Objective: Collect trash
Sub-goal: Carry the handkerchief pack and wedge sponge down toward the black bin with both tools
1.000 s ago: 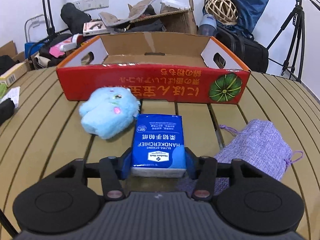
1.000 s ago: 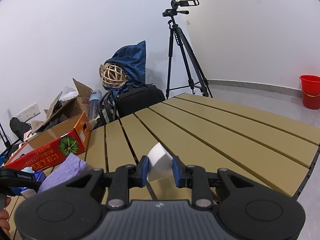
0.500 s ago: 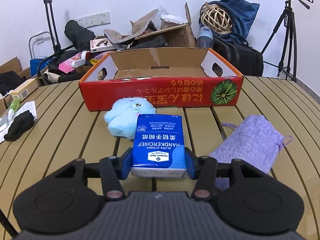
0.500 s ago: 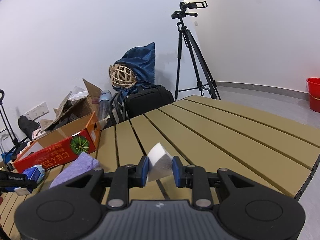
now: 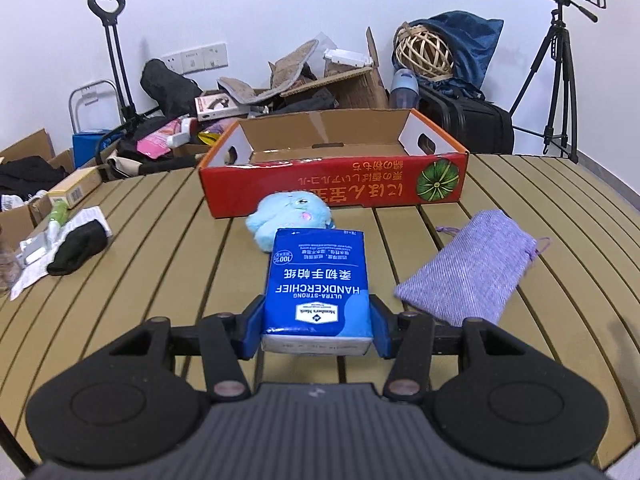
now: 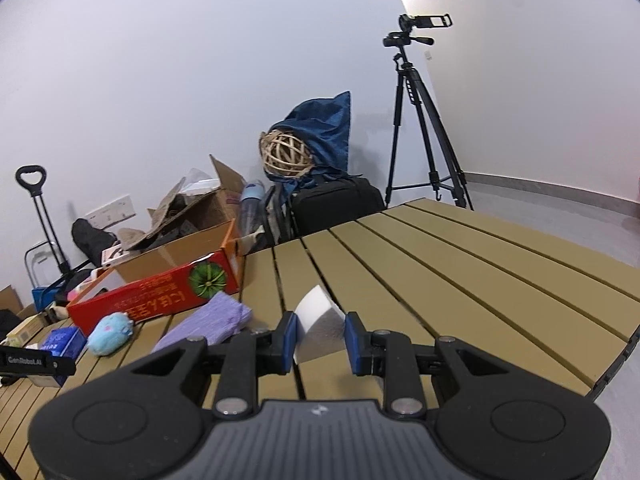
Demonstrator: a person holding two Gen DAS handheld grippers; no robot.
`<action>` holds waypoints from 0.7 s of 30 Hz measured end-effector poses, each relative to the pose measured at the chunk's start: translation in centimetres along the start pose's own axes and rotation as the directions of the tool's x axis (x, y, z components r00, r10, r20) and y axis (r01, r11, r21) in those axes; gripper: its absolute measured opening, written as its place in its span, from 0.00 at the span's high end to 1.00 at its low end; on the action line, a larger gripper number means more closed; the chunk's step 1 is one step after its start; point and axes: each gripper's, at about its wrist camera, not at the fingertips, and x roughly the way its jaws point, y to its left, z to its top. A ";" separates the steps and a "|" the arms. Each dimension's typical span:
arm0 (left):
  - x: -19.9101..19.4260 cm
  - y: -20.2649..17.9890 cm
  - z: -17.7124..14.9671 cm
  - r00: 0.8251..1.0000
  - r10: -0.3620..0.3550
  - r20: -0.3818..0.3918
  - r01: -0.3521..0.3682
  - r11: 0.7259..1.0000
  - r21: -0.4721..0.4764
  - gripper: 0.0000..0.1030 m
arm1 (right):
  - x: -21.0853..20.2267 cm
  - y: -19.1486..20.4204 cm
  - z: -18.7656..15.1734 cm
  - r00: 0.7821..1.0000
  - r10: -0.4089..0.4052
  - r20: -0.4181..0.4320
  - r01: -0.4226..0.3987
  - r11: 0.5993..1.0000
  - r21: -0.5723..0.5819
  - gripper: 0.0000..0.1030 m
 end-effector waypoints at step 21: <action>-9.6 4.3 -6.4 1.000 -0.009 0.027 0.010 0.999 -0.040 0.49 | -6.7 2.1 -2.3 0.992 0.127 0.009 -0.126 0.989 -0.083 0.76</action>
